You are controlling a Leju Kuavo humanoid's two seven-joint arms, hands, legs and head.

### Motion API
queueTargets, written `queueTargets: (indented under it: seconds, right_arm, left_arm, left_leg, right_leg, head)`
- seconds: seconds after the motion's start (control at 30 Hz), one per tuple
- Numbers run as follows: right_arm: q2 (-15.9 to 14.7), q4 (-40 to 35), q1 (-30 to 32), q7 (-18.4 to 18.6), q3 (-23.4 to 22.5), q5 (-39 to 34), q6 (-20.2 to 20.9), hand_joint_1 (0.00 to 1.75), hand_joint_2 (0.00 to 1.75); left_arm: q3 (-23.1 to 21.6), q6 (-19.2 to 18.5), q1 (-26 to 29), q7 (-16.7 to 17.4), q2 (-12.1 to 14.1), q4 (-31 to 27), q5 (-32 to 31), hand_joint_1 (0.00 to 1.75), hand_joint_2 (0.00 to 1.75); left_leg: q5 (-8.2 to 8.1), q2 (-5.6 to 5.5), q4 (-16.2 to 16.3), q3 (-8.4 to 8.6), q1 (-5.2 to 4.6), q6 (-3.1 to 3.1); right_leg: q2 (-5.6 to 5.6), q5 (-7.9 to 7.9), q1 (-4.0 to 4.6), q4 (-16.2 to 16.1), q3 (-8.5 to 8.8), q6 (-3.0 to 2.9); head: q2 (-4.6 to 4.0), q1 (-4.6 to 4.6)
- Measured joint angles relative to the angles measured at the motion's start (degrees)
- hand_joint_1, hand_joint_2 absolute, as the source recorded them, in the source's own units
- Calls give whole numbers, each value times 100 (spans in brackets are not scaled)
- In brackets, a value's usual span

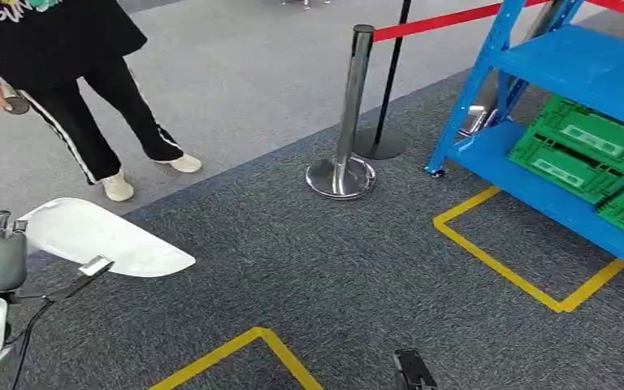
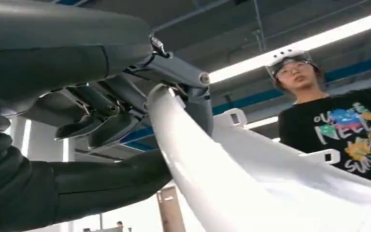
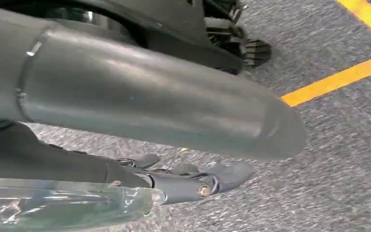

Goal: Take the parts from the cabinet and place them on the table.

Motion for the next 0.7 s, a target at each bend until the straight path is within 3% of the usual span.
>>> queueTargets:
  seconds: [0.03,0.07,0.1,0.13,0.2,0.23,0.27,0.3,0.33,0.37,0.4,0.43,0.53,0.57,0.6,0.63,0.7]
  right_arm:
    - [0,0,5,0,0,-2,-2,0,0]
    - [2,2,2,0,0,-2,-7,0,0]
    - [2,2,-5,-4,0,-4,-11,0,0]
    - [4,2,0,-2,0,-7,-13,0,0]
    - [4,2,13,0,0,-9,-13,0,0]
    - [4,4,13,0,0,-11,-13,0,0]
    - [4,4,13,0,-2,-13,-15,0,0]
    - [4,4,7,0,-2,-13,-15,0,0]
    - [4,4,-1,0,-2,-13,-15,0,0]
    - [4,4,-7,0,-2,-13,-15,0,0]
    - [4,4,-10,0,0,-15,-15,0,0]
    - [4,4,-9,0,0,-18,-17,0,0]
    - [4,7,-9,7,-2,-20,-26,0,0]
    - [4,7,-13,7,0,-20,-31,0,0]
    - [4,7,-17,4,0,-20,-31,0,0]
    - [7,9,-12,2,0,-20,-33,0,0]
    - [4,11,1,2,-2,-18,-39,0,0]
  left_arm:
    - [-2,15,32,0,26,11,0,175,175]
    - [-4,37,57,0,59,24,0,175,175]
    - [-2,68,61,0,76,33,0,175,175]
    - [2,81,35,0,83,39,0,175,175]
    - [-2,111,31,0,79,48,0,175,175]
    - [-4,114,45,0,81,59,0,175,175]
    - [-7,118,59,0,81,70,0,175,175]
    - [-9,125,63,0,81,81,0,175,175]
    - [-7,133,62,0,90,90,0,175,175]
    - [0,146,62,0,107,90,0,175,175]
    - [7,168,59,0,120,92,0,175,175]
    - [13,179,34,0,120,92,0,175,175]
    - [15,221,84,0,173,100,0,175,175]
    - [17,225,97,0,205,103,0,175,175]
    - [22,236,97,0,216,103,0,175,175]
    - [33,240,87,0,227,103,0,175,175]
    - [35,256,102,0,216,105,0,175,175]
  left_leg:
    - [45,-80,-39,-3,21,-63]
    - [62,-85,-43,-22,29,-93]
    - [-29,350,57,-78,-37,-91]
    - [-242,567,358,-222,-57,-89]
    - [-684,690,1289,-639,-61,-78]
    - [-808,694,1671,-802,-61,-68]
    - [-787,694,1758,-827,-63,-56]
    - [-646,699,1586,-708,-71,-33]
    - [-451,722,1207,-485,-85,-6]
    - [-239,820,684,-172,-117,32]
    - [-133,1082,224,114,-172,78]
    - [-207,1213,36,172,-257,115]
    - [-181,1000,49,122,-256,196]
    - [-156,929,11,136,-229,233]
    - [-141,876,0,142,-195,258]
    - [-129,820,0,135,-179,290]
    - [-127,690,0,117,-170,314]
  right_leg:
    - [-65,22,15,5,-2,-38]
    - [-156,70,-14,-55,7,-105]
    - [-244,99,6,-83,21,-158]
    - [-320,114,30,-90,18,-187]
    - [-503,112,80,-91,-4,-215]
    - [-599,105,100,-84,-14,-228]
    - [-688,101,115,-84,-15,-233]
    - [-772,96,130,-84,-14,-240]
    - [-851,91,140,-84,-7,-245]
    - [-925,83,145,-84,7,-242]
    - [-983,72,156,-84,23,-229]
    - [-1049,42,213,-58,-1,-192]
    - [-1244,36,210,-104,43,-150]
    - [-1270,7,209,-95,57,-113]
    - [-951,-94,186,19,-18,-62]
    - [-723,-292,170,323,-136,-47]
    - [-585,-714,168,1251,-548,-29]
  head:
    - [0,2]
    - [0,-4]
    - [0,-39]
    - [0,-57]
    - [0,-52]
    - [0,-55]
    - [0,-55]
    - [0,-55]
    - [0,-55]
    - [0,-53]
    - [0,-55]
    - [0,-66]
    - [0,-44]
    - [0,-53]
    - [0,-37]
    - [0,-39]
    - [0,-42]
